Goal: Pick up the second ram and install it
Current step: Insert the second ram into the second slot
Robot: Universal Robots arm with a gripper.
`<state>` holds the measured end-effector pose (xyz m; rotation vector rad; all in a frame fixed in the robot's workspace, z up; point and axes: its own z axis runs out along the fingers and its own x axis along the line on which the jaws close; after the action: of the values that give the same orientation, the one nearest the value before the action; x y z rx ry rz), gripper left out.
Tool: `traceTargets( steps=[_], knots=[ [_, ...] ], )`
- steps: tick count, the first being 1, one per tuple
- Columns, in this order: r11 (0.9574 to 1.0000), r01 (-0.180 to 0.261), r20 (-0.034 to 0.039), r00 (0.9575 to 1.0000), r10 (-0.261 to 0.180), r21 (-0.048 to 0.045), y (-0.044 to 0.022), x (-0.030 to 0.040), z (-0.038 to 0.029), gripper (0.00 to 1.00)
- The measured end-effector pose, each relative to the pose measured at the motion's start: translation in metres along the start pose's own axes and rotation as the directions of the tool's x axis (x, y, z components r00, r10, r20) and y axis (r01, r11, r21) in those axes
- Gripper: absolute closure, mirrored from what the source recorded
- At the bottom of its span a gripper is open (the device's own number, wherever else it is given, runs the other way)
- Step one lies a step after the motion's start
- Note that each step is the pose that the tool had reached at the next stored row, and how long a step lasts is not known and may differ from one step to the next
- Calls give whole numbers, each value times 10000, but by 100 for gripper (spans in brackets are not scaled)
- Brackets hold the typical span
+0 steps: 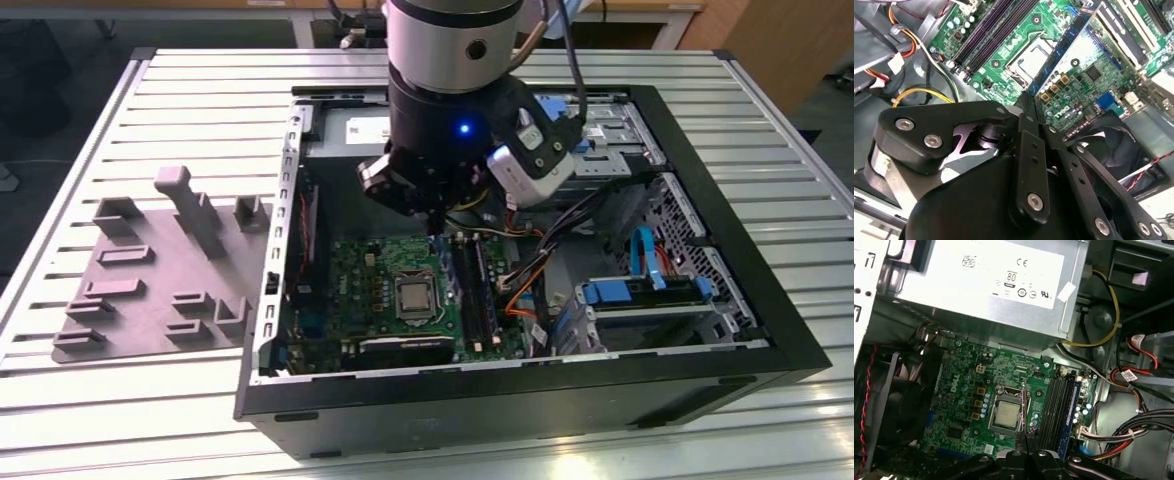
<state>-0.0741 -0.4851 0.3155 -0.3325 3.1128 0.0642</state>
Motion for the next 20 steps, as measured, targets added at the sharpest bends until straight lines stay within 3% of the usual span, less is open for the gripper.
traceTargets(
  steps=[5, 10, 15, 20],
  knots=[
    [9988, -496, 19, 9988, 496, 7, 0, 0, 0, 88],
    [9947, -1031, 41, 9947, 1031, 15, 0, 0, 1, 88],
    [9878, -1560, 63, 9877, 1559, 19, 0, 0, 3, 88],
    [9779, -2091, 86, 9779, 2091, 22, 0, 0, 4, 88]
  ],
)
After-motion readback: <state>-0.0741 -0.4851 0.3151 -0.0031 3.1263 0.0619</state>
